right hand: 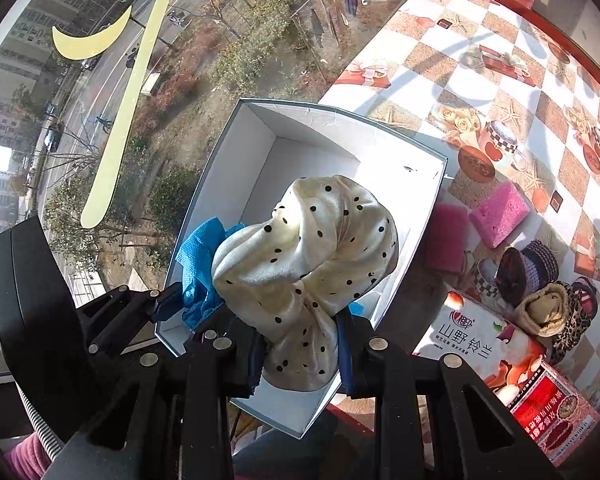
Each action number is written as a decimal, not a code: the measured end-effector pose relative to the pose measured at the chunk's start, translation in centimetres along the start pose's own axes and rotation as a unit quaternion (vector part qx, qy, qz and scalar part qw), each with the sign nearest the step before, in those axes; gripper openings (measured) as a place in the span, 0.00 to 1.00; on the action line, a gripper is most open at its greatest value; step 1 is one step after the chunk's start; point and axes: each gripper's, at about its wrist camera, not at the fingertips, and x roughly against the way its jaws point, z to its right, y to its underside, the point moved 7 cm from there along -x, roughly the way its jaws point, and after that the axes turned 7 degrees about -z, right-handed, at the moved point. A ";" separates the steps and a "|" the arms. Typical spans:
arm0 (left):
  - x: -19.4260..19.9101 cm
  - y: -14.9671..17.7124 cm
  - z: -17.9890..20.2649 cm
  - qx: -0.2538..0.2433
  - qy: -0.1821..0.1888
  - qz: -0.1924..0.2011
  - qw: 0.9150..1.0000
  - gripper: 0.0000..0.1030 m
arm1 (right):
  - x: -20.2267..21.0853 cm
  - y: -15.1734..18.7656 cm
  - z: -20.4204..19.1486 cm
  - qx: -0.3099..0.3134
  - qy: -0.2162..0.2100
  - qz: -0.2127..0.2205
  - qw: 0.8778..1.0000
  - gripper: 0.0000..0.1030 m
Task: Organize soft objects
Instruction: 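Lower both items into the white box and open both grippers, then move both grippers back toward the remaining soft items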
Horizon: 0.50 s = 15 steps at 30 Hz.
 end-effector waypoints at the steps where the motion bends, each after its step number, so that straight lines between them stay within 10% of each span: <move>1: 0.0 0.0 0.0 0.000 0.000 0.002 1.000 0.35 | 0.0 0.0 0.0 0.000 -0.001 0.000 1.000 0.29; 8: -0.2 -0.1 -0.3 0.023 0.014 0.001 1.000 0.79 | 0.3 -0.2 0.1 0.005 0.000 0.004 1.000 0.50; 11: -0.3 -0.3 -0.2 0.032 0.022 0.001 0.999 0.82 | 0.4 0.0 0.5 0.000 0.003 0.002 1.000 0.53; 13: -0.1 -0.3 -0.2 0.040 0.031 0.007 0.999 0.90 | 0.9 0.1 1.1 -0.008 0.009 0.010 1.000 0.79; 15: 0.1 -0.5 -0.2 0.044 0.041 0.010 0.998 0.93 | 1.5 0.3 1.8 -0.017 0.008 0.016 1.000 0.81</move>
